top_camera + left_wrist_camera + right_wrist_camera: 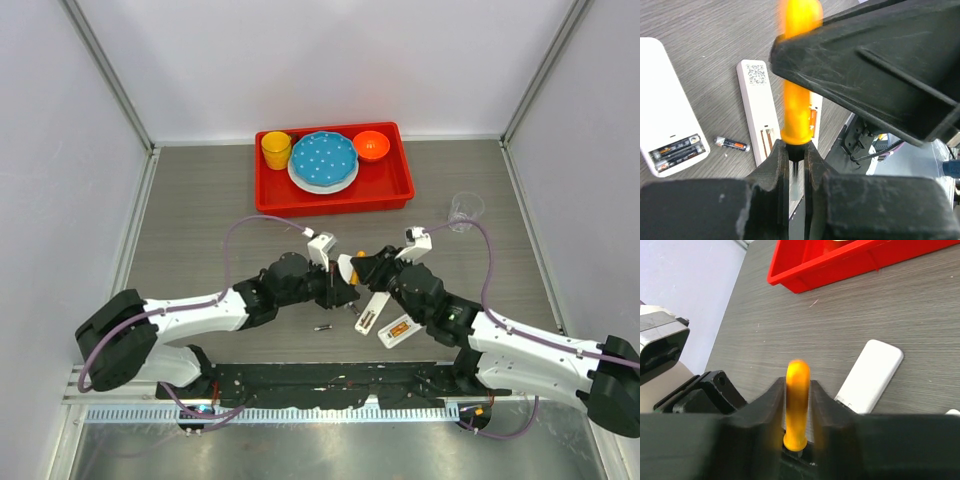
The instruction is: Unload the batteries from the remote control
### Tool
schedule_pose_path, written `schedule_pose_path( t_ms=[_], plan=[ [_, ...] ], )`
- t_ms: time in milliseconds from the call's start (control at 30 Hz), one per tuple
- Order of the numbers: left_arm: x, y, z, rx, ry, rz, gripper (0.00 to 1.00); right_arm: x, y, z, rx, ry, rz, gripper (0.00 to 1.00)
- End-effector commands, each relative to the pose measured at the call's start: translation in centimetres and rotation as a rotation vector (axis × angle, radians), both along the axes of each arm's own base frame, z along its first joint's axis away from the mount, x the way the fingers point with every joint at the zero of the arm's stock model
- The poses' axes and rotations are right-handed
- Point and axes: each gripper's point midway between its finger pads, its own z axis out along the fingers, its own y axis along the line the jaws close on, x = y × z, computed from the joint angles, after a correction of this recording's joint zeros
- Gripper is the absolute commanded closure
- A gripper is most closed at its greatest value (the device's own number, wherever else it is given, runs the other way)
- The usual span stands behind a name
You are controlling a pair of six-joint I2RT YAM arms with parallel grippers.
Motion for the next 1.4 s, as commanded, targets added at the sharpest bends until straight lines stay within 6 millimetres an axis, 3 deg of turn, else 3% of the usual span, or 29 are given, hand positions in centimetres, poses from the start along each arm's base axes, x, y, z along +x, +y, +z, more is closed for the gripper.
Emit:
schedule_pose_path(
  t_ms=[0,100,200,400,433,567,700,1133,1233,1300,1367],
  plan=[
    [1.6,2.4,0.6,-0.002,-0.013,0.087,1.00,0.2,0.8,3.4,-0.018,-0.066,0.045,0.58],
    [1.7,3.7,0.3,0.029,-0.008,0.112,1.00,0.4,0.5,4.0,-0.017,-0.080,0.066,0.23],
    [1.6,4.9,0.1,0.048,-0.007,0.131,1.00,0.7,0.5,4.5,0.005,-0.073,0.117,0.06],
    [1.2,6.7,-0.1,0.095,-0.007,0.134,1.00,1.4,1.1,5.9,0.073,-0.071,0.301,0.00],
    [1.2,6.8,0.2,0.096,-0.010,0.128,1.00,0.2,2.1,6.2,0.096,-0.063,0.414,0.00],
    [0.2,7.2,0.7,0.121,-0.012,0.076,1.00,-0.7,3.4,6.2,0.126,-0.035,0.602,0.03],
    [-1.2,6.7,1.9,0.101,-0.015,-0.018,1.00,-1.7,4.5,6.1,0.149,-0.025,0.724,0.10],
    [-1.0,5.3,3.5,0.078,-0.027,-0.067,1.00,-1.8,6.2,4.5,0.277,0.109,0.759,0.46],
    [-1.0,5.1,3.6,0.073,-0.026,-0.072,1.00,-1.9,6.6,4.1,0.275,0.124,0.760,0.66],
    [-1.0,5.1,3.4,0.077,-0.024,-0.070,1.00,-1.8,6.6,3.8,0.274,0.132,0.753,0.88],
    [-1.0,5.2,3.4,0.076,-0.021,-0.068,1.00,-1.5,6.4,3.6,0.264,0.124,0.733,0.99]
  ],
)
